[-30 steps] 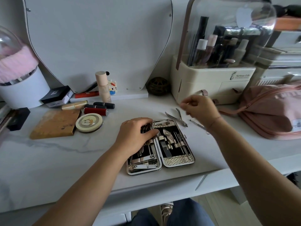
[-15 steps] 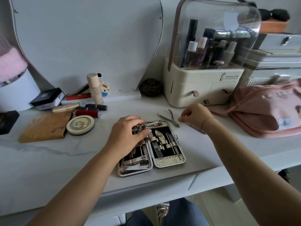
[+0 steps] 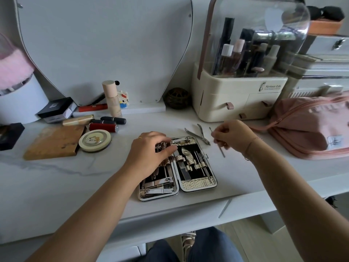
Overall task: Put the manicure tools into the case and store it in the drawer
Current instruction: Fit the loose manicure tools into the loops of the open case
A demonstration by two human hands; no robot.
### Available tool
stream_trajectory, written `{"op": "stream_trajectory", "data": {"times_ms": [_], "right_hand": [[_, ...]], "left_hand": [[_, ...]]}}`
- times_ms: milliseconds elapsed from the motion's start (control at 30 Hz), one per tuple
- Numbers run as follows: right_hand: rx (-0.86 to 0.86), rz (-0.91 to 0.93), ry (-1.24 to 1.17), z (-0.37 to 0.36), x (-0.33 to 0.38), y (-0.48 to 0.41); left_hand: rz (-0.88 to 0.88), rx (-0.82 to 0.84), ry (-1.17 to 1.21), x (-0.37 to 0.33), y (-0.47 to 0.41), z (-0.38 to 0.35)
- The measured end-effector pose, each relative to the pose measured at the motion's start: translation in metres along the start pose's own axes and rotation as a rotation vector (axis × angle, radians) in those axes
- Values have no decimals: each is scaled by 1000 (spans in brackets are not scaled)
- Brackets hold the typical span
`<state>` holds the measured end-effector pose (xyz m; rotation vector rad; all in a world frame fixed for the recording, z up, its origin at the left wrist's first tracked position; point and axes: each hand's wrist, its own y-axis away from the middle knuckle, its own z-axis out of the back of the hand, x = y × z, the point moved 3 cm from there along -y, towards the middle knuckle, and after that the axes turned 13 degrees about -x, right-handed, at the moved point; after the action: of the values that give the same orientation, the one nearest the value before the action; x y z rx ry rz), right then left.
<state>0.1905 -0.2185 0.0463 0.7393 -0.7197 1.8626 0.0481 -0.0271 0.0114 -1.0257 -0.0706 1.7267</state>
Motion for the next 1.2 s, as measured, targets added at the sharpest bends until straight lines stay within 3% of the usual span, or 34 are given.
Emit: {"op": "stream_trajectory", "data": {"times_ms": [67, 100, 167, 500, 1200], "right_hand": [[131, -101, -358, -12, 9, 10], [180, -108, -424, -19, 10, 13], [209, -66, -394, -30, 11, 16], [43, 172, -176, -37, 19, 6], [124, 142, -117, -41, 14, -3]], "left_hand": [[-2, 5, 4, 0, 0, 0], [-2, 6, 8, 0, 0, 0], [0, 4, 14, 0, 0, 0], [2, 0, 9, 0, 0, -1], [32, 18, -4, 1, -1, -1]]}}
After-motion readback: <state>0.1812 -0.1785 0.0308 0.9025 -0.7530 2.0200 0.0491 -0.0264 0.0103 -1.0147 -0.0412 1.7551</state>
